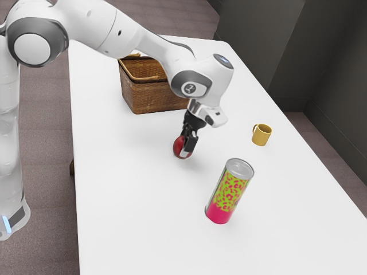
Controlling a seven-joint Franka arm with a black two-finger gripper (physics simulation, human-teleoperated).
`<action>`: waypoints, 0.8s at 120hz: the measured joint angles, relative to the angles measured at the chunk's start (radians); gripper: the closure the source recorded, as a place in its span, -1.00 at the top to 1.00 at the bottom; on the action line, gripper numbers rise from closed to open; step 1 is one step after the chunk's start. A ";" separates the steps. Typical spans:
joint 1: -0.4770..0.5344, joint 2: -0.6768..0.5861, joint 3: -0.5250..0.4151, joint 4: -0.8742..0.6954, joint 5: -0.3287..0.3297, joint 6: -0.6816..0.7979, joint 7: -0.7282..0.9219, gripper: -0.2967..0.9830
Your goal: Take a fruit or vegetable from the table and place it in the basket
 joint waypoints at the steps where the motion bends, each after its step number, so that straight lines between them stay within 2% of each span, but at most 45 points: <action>1: 0.000 0.000 0.000 0.000 0.000 0.000 0.000 0.54; 14: 0.001 0.001 0.001 -0.002 0.000 0.005 -0.002 0.52; 27: -0.003 -0.003 -0.001 -0.034 0.005 0.023 -0.007 0.16; 42: 0.000 -0.008 -0.002 -0.041 0.014 0.051 -0.008 -0.14; 71: 0.010 -0.151 0.007 0.130 0.016 -0.048 0.020 0.09; 80: 0.020 -0.173 0.007 0.184 0.009 -0.091 0.035 0.24; 91: 0.012 -0.184 0.026 0.221 0.000 -0.135 0.056 0.23; 96: 0.028 -0.186 0.052 0.230 -0.002 -0.148 0.069 0.16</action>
